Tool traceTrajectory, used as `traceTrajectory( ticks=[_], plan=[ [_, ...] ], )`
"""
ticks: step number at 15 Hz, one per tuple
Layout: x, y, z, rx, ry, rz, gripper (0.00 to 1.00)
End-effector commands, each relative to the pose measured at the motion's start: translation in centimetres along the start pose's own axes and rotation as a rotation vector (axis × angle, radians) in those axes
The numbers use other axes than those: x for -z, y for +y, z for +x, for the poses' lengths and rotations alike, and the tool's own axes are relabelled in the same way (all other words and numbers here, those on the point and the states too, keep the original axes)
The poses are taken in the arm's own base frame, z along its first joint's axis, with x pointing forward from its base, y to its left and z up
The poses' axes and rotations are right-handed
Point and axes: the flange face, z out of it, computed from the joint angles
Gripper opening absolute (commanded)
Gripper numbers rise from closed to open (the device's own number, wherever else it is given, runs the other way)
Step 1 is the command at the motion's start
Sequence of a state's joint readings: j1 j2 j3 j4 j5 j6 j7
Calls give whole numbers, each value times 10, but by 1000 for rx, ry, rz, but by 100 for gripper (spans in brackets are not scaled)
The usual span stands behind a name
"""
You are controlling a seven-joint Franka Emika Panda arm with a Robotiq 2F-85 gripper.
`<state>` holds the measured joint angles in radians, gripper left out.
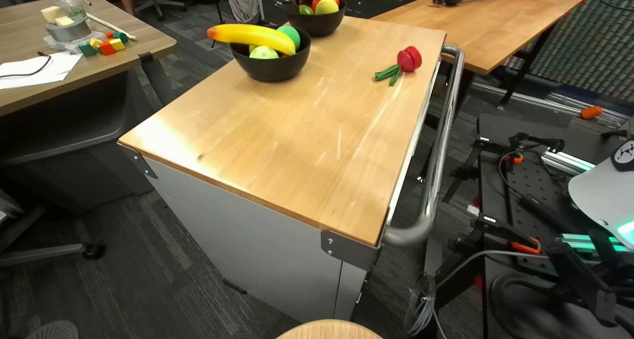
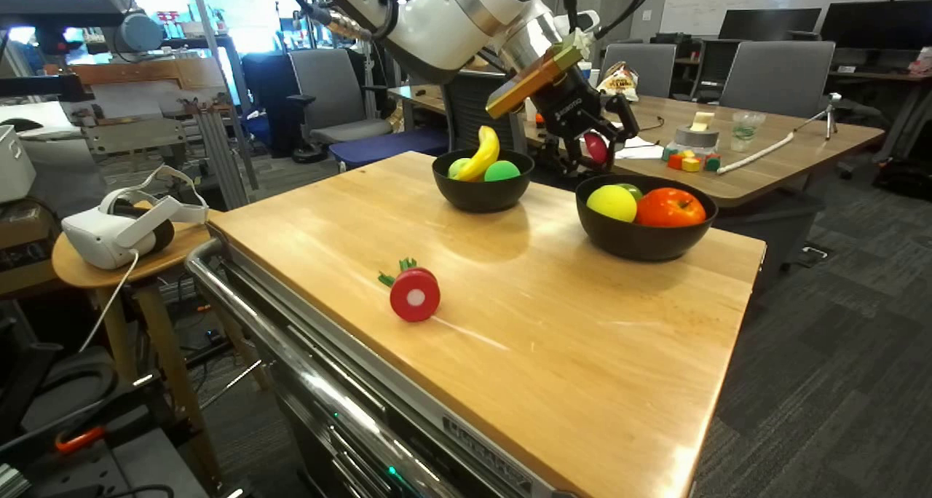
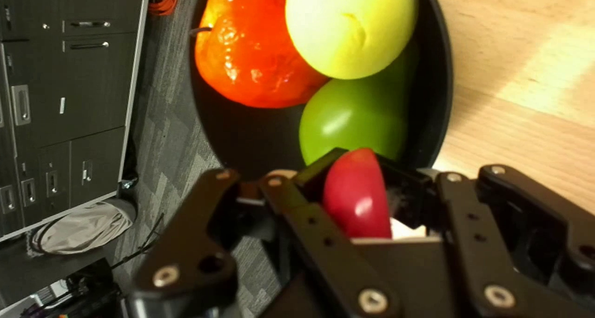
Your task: Place the fruits and vegetables inside the two black bowls
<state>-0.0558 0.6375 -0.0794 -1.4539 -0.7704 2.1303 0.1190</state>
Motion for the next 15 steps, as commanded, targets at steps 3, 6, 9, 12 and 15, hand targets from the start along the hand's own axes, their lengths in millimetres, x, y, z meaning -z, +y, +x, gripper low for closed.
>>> traceTrajectory(
  ticks=[3, 6, 9, 12, 15],
  plan=[
    [-9, -13, -3, 41, -13, 39, 2],
    [-10, -14, -7, 32, -22, 37, 3],
    [-7, -12, -11, 15, -24, 31, 40],
    [-4, -8, -14, -5, -22, 21, 65],
    [3, -4, -17, -31, -16, 9, 87]
  ],
)
